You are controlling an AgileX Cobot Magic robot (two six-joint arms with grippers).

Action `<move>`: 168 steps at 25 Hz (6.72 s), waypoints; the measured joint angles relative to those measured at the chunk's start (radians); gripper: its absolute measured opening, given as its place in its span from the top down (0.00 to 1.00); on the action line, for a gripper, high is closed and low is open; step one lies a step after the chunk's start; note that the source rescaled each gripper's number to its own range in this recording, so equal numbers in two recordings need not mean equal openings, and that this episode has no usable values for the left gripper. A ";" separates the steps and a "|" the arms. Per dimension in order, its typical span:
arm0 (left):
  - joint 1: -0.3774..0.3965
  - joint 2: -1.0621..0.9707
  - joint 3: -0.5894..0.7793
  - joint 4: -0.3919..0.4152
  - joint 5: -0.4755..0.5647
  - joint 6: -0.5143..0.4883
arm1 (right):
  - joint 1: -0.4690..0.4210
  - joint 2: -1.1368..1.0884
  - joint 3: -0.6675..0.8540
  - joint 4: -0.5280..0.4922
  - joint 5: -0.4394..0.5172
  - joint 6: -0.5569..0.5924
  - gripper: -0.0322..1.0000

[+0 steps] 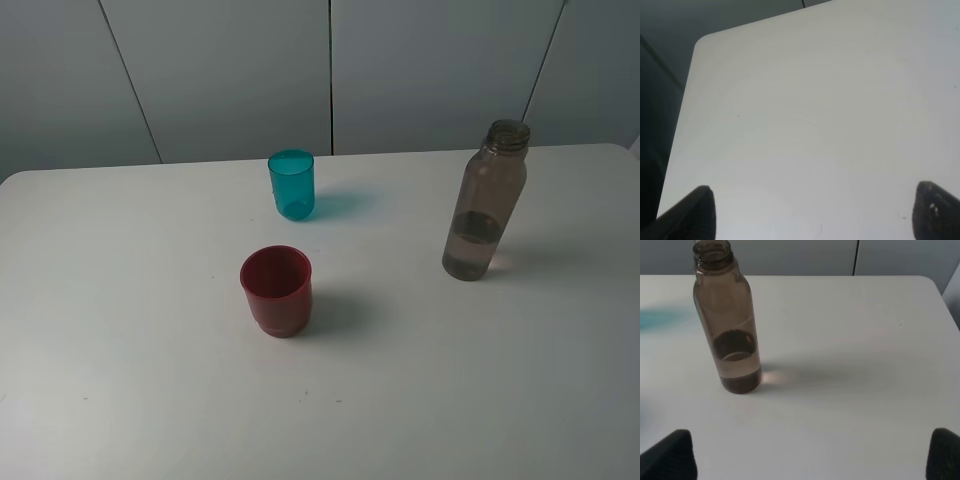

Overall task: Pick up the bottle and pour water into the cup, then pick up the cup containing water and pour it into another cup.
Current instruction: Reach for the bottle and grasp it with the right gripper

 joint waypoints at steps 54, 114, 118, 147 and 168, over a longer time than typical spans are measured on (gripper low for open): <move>0.000 0.000 0.000 0.000 0.000 -0.003 | 0.000 0.000 0.000 0.000 0.000 0.000 0.00; 0.000 0.000 0.000 0.000 0.000 -0.003 | 0.283 1.058 0.258 0.126 -1.097 -0.006 0.00; 0.000 0.000 0.000 0.000 0.000 -0.003 | 0.299 1.126 0.264 0.122 -1.181 -0.006 0.00; 0.000 0.000 0.000 0.000 0.000 -0.001 | 0.303 1.714 0.266 -0.104 -1.798 0.133 0.00; 0.000 0.000 0.000 0.000 0.000 -0.001 | 0.303 1.875 0.264 -0.052 -2.117 0.105 0.00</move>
